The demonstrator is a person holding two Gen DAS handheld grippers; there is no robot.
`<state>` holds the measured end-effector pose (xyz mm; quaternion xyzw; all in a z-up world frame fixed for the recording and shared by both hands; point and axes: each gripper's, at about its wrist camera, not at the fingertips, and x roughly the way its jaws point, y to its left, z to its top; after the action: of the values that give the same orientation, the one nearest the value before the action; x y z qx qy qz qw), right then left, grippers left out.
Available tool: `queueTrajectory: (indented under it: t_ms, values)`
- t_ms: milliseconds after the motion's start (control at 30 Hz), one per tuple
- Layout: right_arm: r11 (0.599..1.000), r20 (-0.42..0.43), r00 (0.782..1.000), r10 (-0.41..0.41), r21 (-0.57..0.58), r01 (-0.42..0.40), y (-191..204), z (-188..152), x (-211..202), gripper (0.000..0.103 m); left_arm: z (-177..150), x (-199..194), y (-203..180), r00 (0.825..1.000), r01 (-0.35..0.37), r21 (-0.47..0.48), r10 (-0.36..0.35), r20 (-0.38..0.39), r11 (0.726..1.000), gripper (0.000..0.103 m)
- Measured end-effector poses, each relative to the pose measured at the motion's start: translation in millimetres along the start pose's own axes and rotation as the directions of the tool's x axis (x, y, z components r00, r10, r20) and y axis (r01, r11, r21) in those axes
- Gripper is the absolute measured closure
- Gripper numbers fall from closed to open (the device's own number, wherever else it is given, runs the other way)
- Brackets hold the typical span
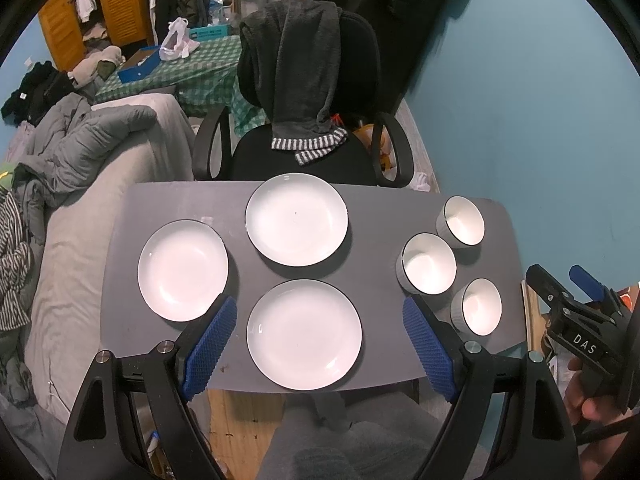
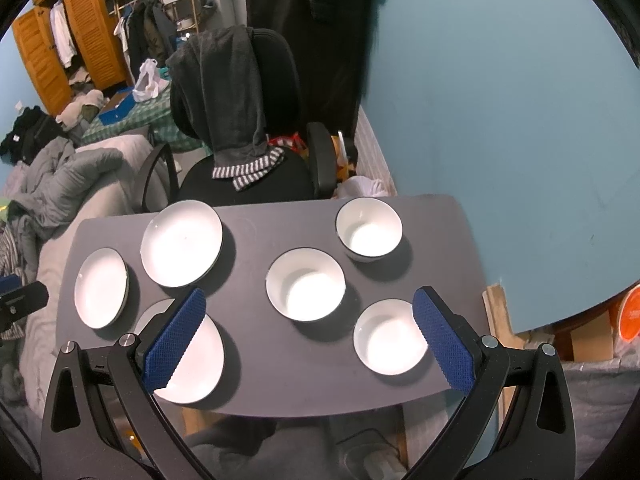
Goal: Organize plates and bowls
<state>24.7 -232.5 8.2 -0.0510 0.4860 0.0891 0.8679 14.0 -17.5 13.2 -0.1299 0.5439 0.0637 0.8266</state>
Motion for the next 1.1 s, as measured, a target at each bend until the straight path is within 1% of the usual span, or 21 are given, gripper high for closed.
queueTrajectory:
  t_ms: [900, 1100]
  values:
    - [1.0, -0.005, 1.0, 0.005, -0.007, -0.005, 5.4, -6.2, -1.1, 0.001, -1.9, -1.6, 1.5, 1.0, 0.008, -0.014, -0.008, -0.009, 1.0, 0.017]
    - [1.0, -0.01, 1.0, 0.008, -0.014, -0.008, 5.4, -2.7, 2.9, 0.001, -0.7, 1.0, 2.5, 1.0, 0.007, -0.028, -0.007, -0.014, 1.0, 0.017]
